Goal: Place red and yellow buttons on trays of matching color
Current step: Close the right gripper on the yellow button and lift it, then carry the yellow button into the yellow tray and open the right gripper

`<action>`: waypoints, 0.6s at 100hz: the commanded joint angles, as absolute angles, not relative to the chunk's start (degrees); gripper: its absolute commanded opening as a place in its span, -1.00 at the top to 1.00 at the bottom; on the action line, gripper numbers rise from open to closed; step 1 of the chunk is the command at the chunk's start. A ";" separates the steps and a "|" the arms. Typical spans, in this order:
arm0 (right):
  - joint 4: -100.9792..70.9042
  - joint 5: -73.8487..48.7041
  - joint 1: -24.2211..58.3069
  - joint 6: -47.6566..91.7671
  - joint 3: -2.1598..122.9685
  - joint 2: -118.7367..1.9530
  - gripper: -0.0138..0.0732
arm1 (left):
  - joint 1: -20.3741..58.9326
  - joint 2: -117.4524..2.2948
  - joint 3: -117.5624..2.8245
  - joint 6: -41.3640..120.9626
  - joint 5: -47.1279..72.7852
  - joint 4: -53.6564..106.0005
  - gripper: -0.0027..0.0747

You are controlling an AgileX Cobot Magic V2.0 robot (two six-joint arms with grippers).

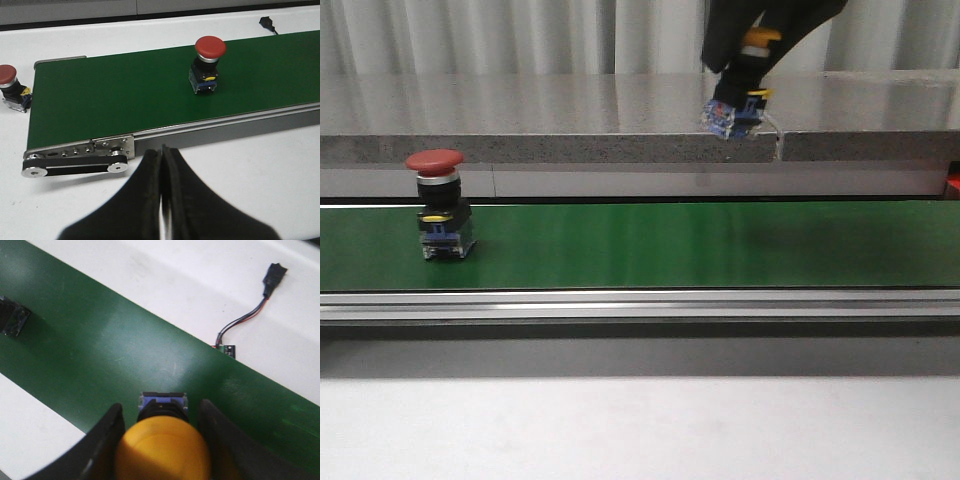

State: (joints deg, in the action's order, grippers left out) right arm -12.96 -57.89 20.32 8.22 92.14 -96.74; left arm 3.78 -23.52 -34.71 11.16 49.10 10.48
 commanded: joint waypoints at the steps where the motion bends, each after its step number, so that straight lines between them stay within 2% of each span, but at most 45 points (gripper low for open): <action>1: -13.74 -56.69 17.98 7.72 93.51 -92.07 0.71 | 4.16 -23.75 -36.29 11.27 45.45 11.90 0.99; 34: -13.45 -57.35 6.60 7.15 88.73 -84.09 0.71 | 4.16 -23.75 -36.29 11.27 45.45 11.90 0.99; 60: -13.11 -53.60 -8.12 5.92 80.53 -76.91 0.71 | 4.16 -23.75 -36.29 11.27 45.45 11.90 0.99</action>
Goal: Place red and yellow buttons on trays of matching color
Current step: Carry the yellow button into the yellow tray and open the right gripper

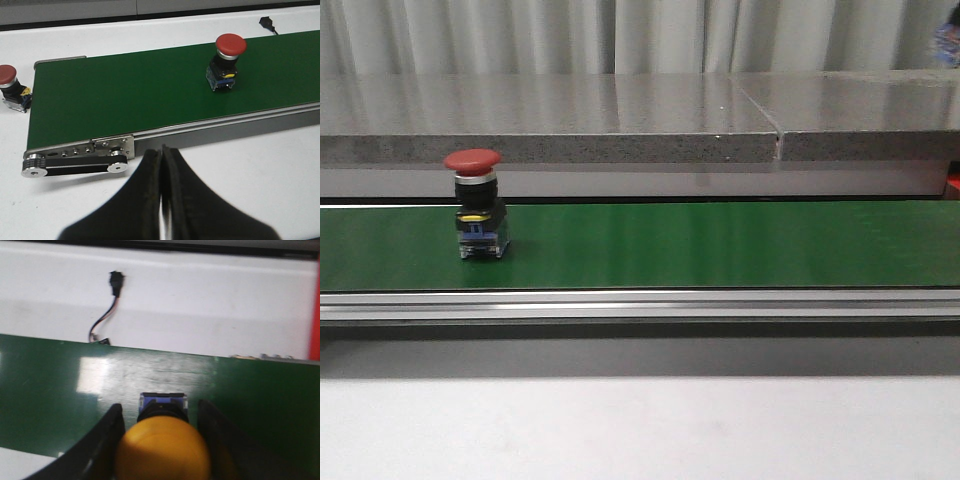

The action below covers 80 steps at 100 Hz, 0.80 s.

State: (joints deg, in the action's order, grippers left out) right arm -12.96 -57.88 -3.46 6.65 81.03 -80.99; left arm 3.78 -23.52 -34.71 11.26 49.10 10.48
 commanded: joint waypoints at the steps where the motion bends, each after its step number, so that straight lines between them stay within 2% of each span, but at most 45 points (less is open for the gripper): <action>1: -13.12 -53.45 -9.07 5.81 80.14 -76.64 0.71 | 4.16 -23.75 -36.29 11.27 45.45 11.90 0.99; 22: -12.98 -49.83 -22.23 3.07 76.08 -75.80 0.71 | 4.16 -23.75 -36.29 11.27 45.45 11.90 0.99; 54: -12.93 -37.51 -38.89 -4.80 68.43 -75.91 0.71 | 4.16 -23.75 -36.29 11.27 45.45 11.90 0.99; 80: -12.93 -36.95 -44.15 -5.77 68.28 -81.65 0.71 | 4.16 -23.75 -36.29 11.27 45.45 11.90 0.99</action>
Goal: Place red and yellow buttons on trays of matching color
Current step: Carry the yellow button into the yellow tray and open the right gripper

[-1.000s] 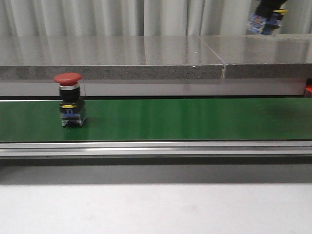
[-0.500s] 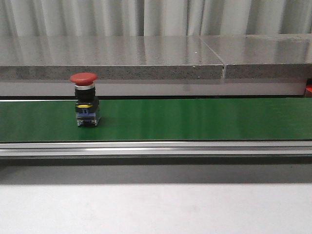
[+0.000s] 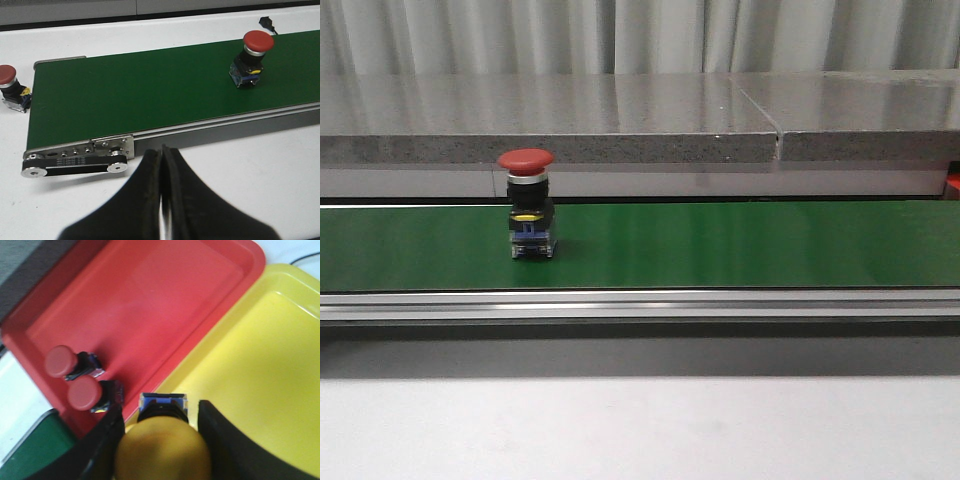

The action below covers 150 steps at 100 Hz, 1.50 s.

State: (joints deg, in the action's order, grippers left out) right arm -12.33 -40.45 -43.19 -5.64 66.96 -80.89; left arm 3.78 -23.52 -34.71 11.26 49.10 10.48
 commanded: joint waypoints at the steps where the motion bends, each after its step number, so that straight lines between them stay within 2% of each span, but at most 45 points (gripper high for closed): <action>1: -12.93 -36.95 -44.16 -5.77 68.28 -81.88 0.71 | 4.16 -23.75 -36.29 11.27 45.45 11.90 0.99; 40: -11.13 -34.33 -44.25 -5.73 68.28 -93.72 0.71 | 4.16 -23.75 -36.29 11.27 45.45 11.90 0.99; 76: -11.20 -32.21 -44.20 -5.73 68.28 -98.41 0.68 | 4.16 -23.75 -36.29 11.27 45.45 11.90 0.99; 81: -11.20 -32.44 -44.20 -5.73 68.28 -98.70 0.58 | 4.16 -23.75 -36.29 11.27 45.45 11.90 0.99; 86: -11.20 -32.50 -44.20 -5.73 68.28 -99.01 0.40 | 4.16 -23.75 -36.29 11.27 45.45 11.90 0.99; 98: -11.20 -32.14 -44.20 -5.73 68.28 -99.07 -0.32 | 4.16 -23.75 -36.29 11.27 45.45 11.90 0.99; 103: -11.20 -32.14 -44.20 -5.73 68.41 -99.07 -0.55 | 4.16 -23.75 -36.29 11.27 45.45 11.90 0.99; 108: -11.20 -32.14 -44.20 -5.73 68.41 -99.02 -0.70 | 4.16 -23.75 -36.29 11.27 45.45 11.90 0.99; 115: -11.20 -32.21 -44.20 -5.73 68.41 -98.64 -0.77 | 4.16 -23.75 -36.29 11.27 45.45 11.90 0.99; 150: -9.36 -32.90 -44.20 -5.73 68.41 -92.43 -0.77 | 4.16 -23.75 -36.29 11.27 45.45 11.90 0.99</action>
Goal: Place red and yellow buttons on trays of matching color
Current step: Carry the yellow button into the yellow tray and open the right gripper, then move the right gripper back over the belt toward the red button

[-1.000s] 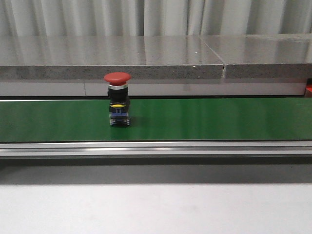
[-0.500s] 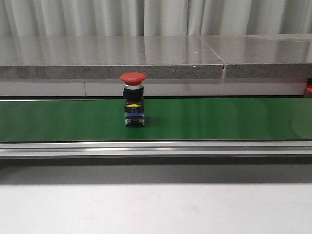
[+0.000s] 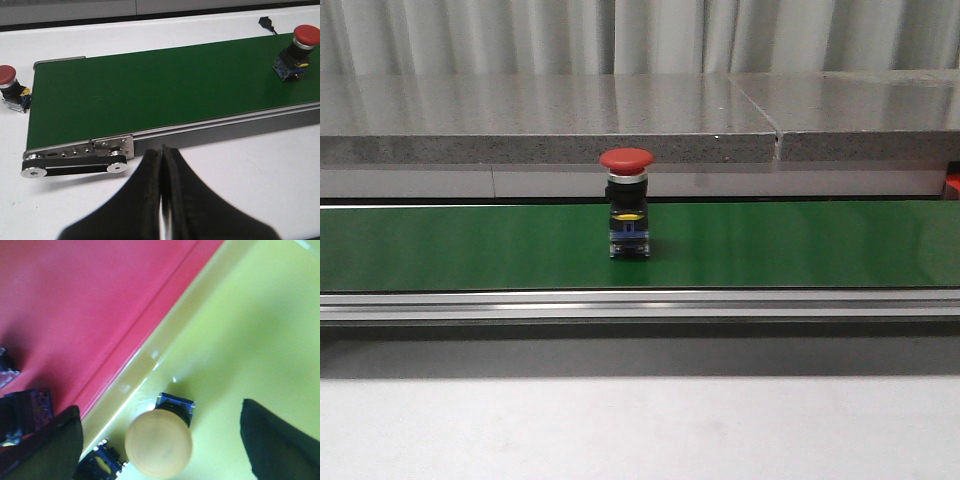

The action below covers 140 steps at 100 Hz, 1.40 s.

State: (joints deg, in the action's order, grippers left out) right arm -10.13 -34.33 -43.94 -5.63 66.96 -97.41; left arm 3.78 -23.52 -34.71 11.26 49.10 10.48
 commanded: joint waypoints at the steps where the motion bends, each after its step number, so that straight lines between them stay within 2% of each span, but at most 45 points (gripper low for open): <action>1: -9.36 -32.97 -44.20 -5.73 68.41 -92.24 -0.77 | 4.16 -23.75 -36.29 11.27 45.45 11.90 0.99; 27: -10.16 -32.98 -40.96 -5.73 68.41 -83.03 -0.77 | 4.16 -23.75 -36.29 11.27 45.45 11.90 0.99; 62: -3.40 -34.58 -22.66 -5.65 68.41 -73.72 -0.76 | 4.16 -23.75 -36.29 11.27 45.45 11.90 0.99; 91: -2.86 -36.68 -9.76 -5.65 68.41 -70.01 -0.51 | 4.16 -23.75 -36.29 11.27 45.45 11.90 0.99; 140: -2.86 -41.76 10.57 -2.57 72.49 -71.37 -0.51 | 4.16 -23.75 -36.29 11.27 45.45 11.90 0.99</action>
